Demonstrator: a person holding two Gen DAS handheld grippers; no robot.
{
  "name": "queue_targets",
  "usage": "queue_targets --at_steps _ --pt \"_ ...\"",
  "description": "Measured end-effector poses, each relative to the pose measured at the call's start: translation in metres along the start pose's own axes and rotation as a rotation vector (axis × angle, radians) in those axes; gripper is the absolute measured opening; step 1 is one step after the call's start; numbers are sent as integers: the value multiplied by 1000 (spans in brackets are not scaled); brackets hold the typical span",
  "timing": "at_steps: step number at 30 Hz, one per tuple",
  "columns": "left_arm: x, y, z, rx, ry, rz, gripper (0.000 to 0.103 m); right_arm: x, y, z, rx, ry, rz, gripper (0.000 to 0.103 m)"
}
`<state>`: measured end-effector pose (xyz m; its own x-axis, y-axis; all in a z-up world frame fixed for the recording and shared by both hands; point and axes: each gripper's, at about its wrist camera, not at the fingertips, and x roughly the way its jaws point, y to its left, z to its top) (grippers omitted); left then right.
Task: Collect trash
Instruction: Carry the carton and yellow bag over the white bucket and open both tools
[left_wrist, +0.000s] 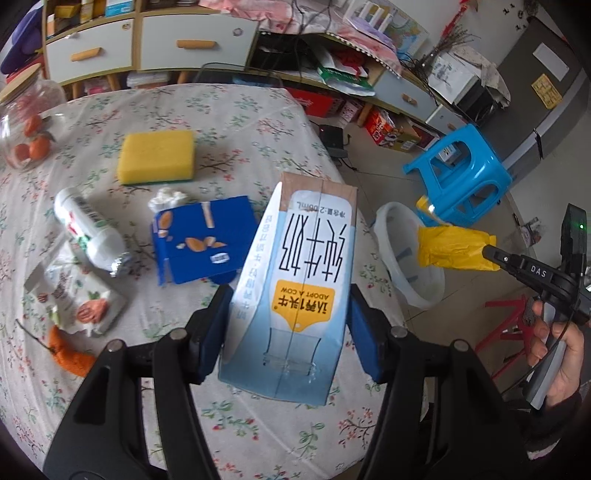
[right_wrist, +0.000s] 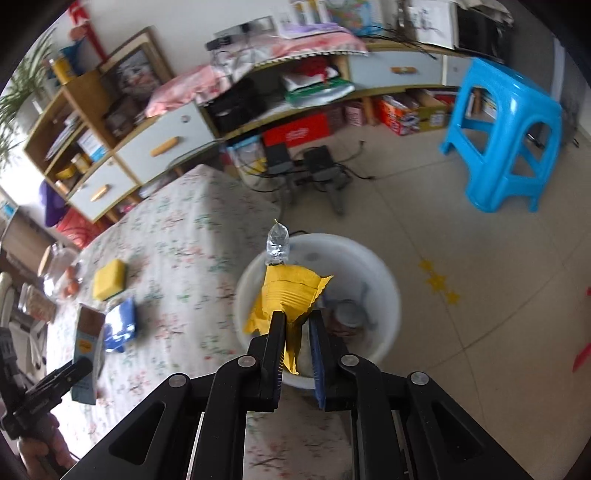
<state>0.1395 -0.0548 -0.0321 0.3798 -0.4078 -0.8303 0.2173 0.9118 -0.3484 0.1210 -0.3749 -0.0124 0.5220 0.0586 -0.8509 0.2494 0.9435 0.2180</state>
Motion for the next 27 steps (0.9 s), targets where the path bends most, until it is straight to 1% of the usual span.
queue_targets --at_steps 1,3,5,6,9,11,15,18,21,25,27 --pt "3 -4 0 9 4 -3 62 1 -6 0 11 -1 -14 17" --pt "9 -16 1 30 13 -11 62 4 -18 1 22 18 -37 28" --pt "14 -25 2 50 21 -17 62 5 -29 -1 42 28 -51 60" --pt "17 -31 3 63 27 -20 62 3 -35 -2 57 20 -56 64" --pt "27 -53 6 125 40 -17 62 -1 -45 -2 68 8 -57 65" --pt "35 -69 7 167 51 -11 62 -6 -54 -3 76 1 -65 68" --pt "51 -95 12 212 72 -32 62 -11 -71 -7 92 2 -81 70" --pt "66 -119 16 261 83 -27 62 -13 -82 -9 108 6 -87 71" --pt "81 -136 20 288 97 -29 62 -15 -92 -11 117 8 -92 72" --pt "95 -152 23 330 92 -28 62 -19 -107 -15 124 10 -106 72" --pt "99 -155 24 339 73 -37 62 -22 -111 -16 124 10 -109 72"
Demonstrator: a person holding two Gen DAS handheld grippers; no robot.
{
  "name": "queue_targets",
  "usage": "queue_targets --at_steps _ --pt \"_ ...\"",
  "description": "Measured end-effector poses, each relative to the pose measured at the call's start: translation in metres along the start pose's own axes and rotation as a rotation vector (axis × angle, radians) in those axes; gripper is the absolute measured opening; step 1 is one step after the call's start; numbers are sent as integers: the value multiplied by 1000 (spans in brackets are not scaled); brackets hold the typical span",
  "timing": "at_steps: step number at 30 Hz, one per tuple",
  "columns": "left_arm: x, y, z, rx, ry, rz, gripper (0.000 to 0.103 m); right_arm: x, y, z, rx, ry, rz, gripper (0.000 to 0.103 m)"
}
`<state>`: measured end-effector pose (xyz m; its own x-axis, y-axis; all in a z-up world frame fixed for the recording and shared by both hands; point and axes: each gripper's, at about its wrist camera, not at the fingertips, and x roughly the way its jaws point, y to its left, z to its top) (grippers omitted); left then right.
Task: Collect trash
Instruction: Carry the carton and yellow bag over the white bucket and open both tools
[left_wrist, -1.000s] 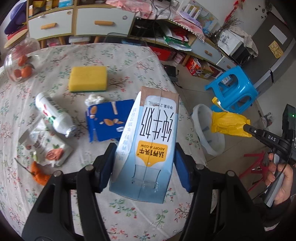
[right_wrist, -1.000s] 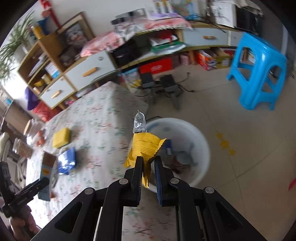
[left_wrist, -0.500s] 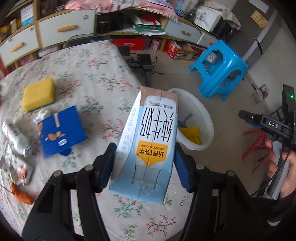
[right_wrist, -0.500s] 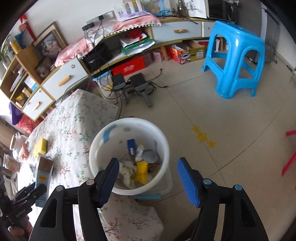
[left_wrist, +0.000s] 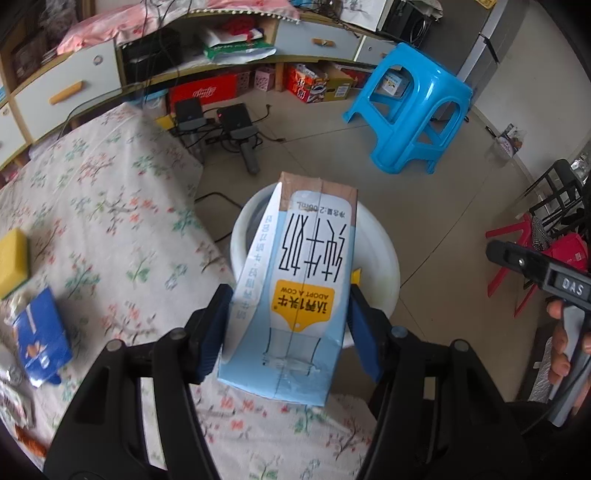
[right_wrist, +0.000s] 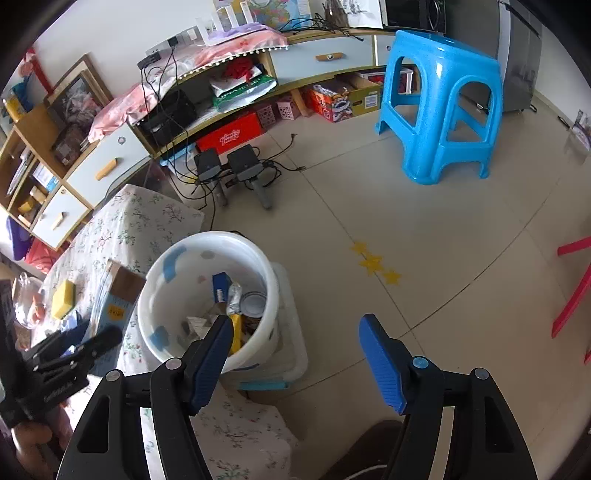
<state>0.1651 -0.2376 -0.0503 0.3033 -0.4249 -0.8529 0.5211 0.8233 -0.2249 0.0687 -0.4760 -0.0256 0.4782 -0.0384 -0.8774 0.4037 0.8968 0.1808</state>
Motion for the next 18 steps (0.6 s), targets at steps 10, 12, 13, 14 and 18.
queue_targets --at_steps 10,12,13,14,18 --pt "-14 2 1 1 -76 41 91 -5 -5 3 -1 -13 -6 76" --pt "-23 6 -3 6 -91 56 97 -5 -1 3 -9 -14 -4 76" --pt "-27 9 -5 7 -99 58 100 -5 1 2 -13 -14 -3 77" --pt "-33 12 -8 4 -111 55 100 -5 3 1 -18 -13 -3 79" --pt "-50 28 -14 -17 -123 69 101 -3 15 -2 -18 17 35 81"
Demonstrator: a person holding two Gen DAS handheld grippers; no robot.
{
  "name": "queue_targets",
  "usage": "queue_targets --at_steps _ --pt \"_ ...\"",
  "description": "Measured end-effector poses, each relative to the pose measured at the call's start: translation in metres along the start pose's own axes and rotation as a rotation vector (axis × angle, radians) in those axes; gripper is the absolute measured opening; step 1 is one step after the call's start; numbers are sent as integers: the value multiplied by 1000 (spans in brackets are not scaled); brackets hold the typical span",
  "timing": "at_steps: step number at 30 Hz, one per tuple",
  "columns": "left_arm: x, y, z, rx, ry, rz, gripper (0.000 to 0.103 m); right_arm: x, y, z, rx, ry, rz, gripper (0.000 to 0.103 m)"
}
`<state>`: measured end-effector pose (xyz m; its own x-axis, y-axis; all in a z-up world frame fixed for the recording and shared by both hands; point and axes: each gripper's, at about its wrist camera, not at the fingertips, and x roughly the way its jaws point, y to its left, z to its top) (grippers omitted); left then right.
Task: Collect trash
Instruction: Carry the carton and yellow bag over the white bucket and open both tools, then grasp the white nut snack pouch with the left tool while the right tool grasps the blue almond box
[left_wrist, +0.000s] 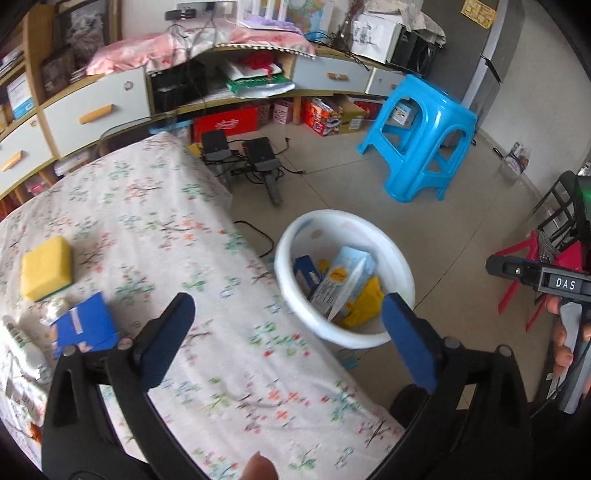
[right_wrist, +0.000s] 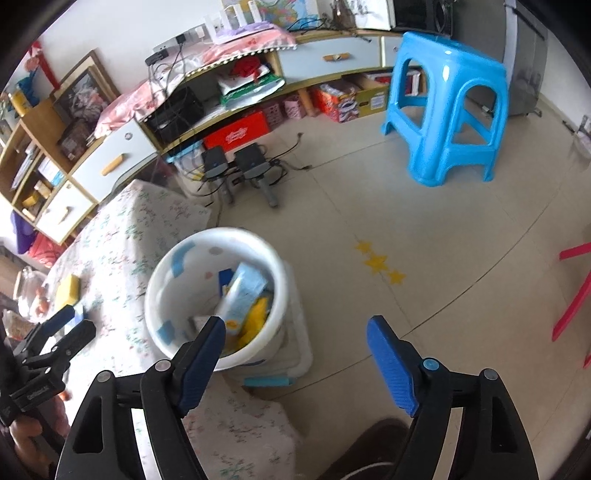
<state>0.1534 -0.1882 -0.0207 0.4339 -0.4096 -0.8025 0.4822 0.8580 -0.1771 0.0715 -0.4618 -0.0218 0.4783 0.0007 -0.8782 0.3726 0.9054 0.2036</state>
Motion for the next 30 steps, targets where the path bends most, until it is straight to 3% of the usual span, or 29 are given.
queue_targets --at_steps 7,13,15,16,23,30 --pt "-34 35 -16 -15 -27 71 102 1 37 -5 -72 2 18 86" --pt "-62 85 -38 -98 -44 192 102 9 77 -13 -133 10 18 91" --pt "-71 108 -48 -136 -40 247 102 12 93 -15 -158 14 28 98" --pt "-74 116 -52 -152 -33 267 102 14 101 -17 -174 14 30 103" --pt "-92 187 -83 -314 54 360 102 31 150 -26 -263 48 31 103" --pt "-93 235 -108 -439 151 377 102 48 196 -33 -326 78 36 103"
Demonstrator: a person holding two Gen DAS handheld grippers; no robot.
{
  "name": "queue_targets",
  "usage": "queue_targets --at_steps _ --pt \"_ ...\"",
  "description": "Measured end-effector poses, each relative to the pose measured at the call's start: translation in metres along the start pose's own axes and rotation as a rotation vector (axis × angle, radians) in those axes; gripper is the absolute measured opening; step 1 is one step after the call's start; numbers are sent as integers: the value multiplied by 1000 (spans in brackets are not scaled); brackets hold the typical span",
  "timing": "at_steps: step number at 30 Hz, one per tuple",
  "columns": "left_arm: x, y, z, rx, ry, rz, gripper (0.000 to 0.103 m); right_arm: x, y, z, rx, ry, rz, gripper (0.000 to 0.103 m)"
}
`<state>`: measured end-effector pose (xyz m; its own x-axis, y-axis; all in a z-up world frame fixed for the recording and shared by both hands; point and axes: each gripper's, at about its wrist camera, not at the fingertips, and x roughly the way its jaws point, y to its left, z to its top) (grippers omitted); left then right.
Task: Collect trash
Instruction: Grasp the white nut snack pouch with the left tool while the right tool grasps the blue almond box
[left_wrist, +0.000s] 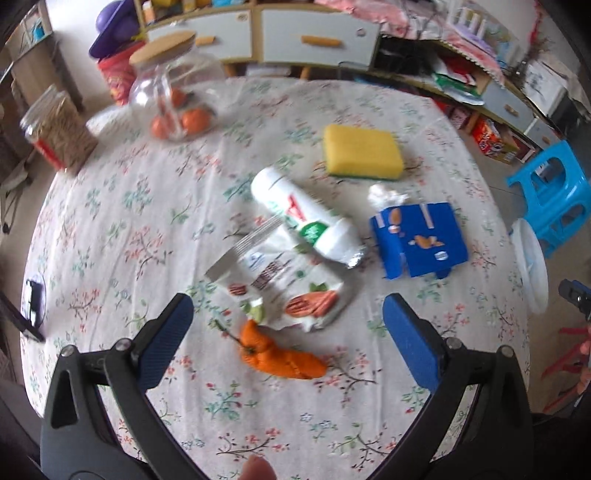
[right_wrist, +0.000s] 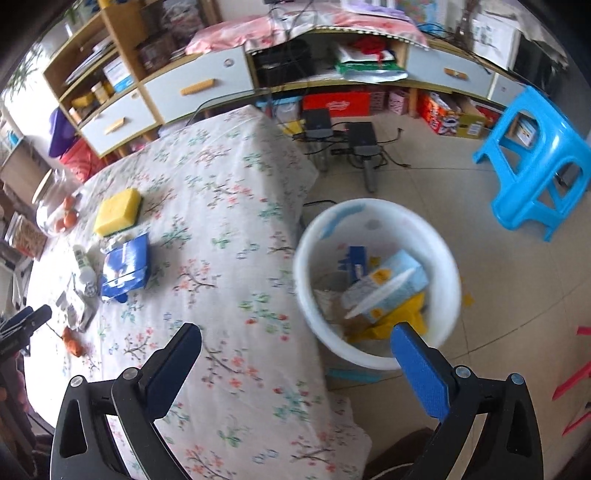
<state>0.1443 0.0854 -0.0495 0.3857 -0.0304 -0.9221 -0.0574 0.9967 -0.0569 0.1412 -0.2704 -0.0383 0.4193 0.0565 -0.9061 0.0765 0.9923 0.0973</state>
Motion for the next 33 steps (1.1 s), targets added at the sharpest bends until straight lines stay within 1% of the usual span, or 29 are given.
queue_targets --at_steps 2,4,6,8,14,16,19,21,23,26,27,28,29,30,31,32,33 --pt "6 13 0 -61 28 -18 102 5 12 1 -17 6 2 103" --pt "12 26 2 -146 56 -54 102 10 25 3 -35 16 7 103" --pt "18 30 3 -192 73 -77 102 14 35 4 -47 23 12 103" --pt "26 31 4 -217 85 -66 102 19 45 5 -60 29 17 103" --pt "48 19 10 -221 104 -25 100 29 64 8 -80 42 23 103" --pt "54 14 11 -223 109 -22 97 30 67 9 -83 45 23 103" --pt "62 10 17 -214 115 -11 96 32 69 10 -86 46 22 103" --pt "68 8 19 -204 125 11 94 33 70 11 -87 47 22 103" --pt "70 8 20 -194 116 34 93 33 69 11 -88 47 21 103" --pt "70 7 25 -172 101 61 79 34 68 11 -86 50 21 103" --pt "69 7 27 -162 96 65 73 33 67 11 -86 51 21 103" --pt "69 7 28 -158 93 57 70 34 66 11 -86 51 19 103" --pt "66 9 29 -160 92 40 66 33 66 11 -86 50 18 103" --pt "65 11 30 -165 88 18 56 33 65 11 -85 51 17 103" --pt "62 13 30 -171 86 -13 48 34 65 11 -84 51 16 103" --pt "59 13 31 -172 86 -37 47 34 64 12 -84 50 16 103" --pt "57 14 31 -167 80 -53 43 34 64 12 -84 50 15 103"
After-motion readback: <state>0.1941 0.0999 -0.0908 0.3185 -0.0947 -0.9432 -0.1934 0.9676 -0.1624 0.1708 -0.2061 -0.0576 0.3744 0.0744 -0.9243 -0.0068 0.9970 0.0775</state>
